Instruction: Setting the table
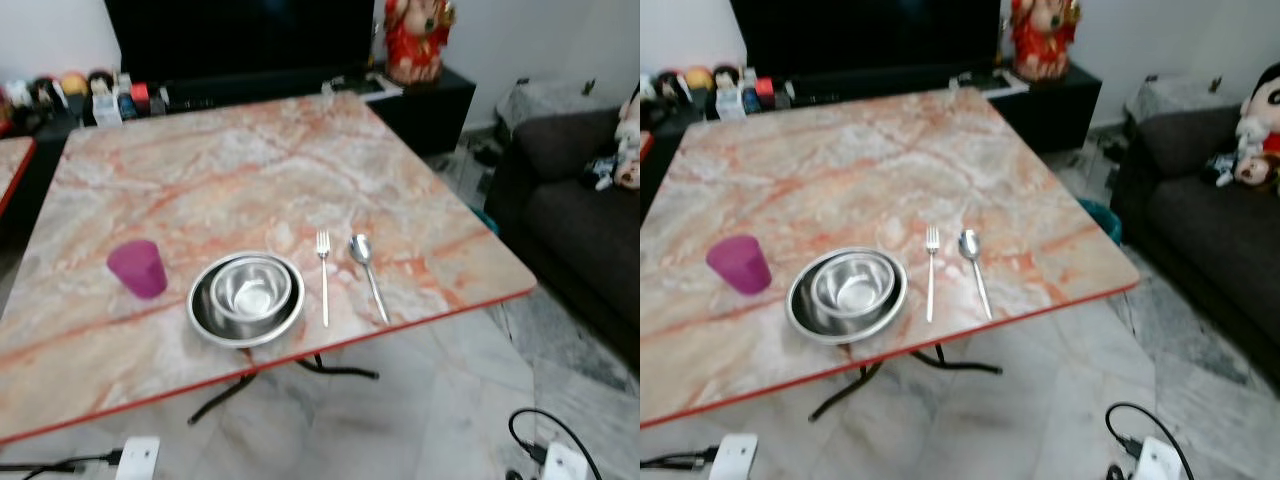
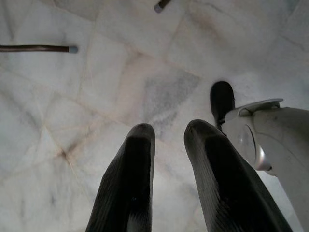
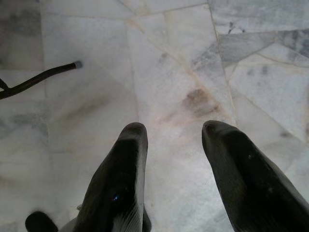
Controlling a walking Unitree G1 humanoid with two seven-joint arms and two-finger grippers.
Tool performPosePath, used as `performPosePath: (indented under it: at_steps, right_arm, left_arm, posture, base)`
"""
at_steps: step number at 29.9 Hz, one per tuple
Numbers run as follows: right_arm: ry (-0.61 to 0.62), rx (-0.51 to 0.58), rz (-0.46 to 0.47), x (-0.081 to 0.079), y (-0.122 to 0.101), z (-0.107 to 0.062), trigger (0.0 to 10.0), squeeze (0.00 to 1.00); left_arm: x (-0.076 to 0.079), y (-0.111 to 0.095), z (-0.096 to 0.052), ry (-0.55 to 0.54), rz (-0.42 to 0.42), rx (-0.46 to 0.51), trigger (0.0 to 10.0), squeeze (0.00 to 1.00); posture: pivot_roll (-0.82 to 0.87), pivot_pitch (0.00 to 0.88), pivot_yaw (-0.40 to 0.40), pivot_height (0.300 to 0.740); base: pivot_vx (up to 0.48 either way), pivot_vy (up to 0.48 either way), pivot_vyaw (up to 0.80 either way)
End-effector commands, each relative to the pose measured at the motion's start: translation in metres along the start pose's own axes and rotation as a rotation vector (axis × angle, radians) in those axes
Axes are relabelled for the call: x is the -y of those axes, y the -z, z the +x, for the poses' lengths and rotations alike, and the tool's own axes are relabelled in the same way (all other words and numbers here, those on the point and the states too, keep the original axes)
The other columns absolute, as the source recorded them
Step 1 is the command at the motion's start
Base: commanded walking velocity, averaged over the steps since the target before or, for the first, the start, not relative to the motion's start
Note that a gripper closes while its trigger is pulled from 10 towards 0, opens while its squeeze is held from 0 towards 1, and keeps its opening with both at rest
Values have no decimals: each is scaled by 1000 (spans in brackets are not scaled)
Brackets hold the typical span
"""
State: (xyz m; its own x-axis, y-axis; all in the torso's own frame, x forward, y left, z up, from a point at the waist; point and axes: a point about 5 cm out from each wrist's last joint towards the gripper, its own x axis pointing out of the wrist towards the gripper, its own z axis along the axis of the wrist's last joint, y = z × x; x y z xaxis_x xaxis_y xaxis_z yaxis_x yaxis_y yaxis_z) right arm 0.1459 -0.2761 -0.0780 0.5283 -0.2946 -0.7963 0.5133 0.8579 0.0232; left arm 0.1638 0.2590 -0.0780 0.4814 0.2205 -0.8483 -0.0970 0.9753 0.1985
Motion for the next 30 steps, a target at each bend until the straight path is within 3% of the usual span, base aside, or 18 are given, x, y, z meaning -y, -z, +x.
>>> performPosePath:
  at_steps: [1, 19, 23, 28, 30]
  right_arm:
    - [9, 0, -3, 2, -1, 0, 10000, 0]
    - [15, -5, -1, 4, -1, 0, 10000, 0]
    - [13, -10, -7, 5, -1, 0, 10000, 0]
    - [12, -3, -24, 5, -2, 0, 10000, 0]
    - [12, -1, -17, 6, -2, 0, 10000, 0]
  left_arm:
    - [-1, 4, 0, -3, 12, -14, 10000, 0]
    - [-12, 25, -4, -12, 3, -54, 10000, 0]
    - [-14, 31, -6, -13, 2, -63, 10000, 0]
    - [-22, 35, -7, -20, -2, -68, 10000, 0]
    - [-13, 28, -5, -11, -3, -56, 10000, 0]
  posture:
    - [40, 25, 4, 736]
    - [35, 20, -5, 736]
    - [35, 18, -6, 736]
    - [36, 14, -8, 736]
    - [36, 11, -9, 736]
  base:
    - [0, -277, 0]
    - [0, -284, 0]
    - [0, -287, -780]
    - [0, -289, 0]
    - [0, -285, 0]
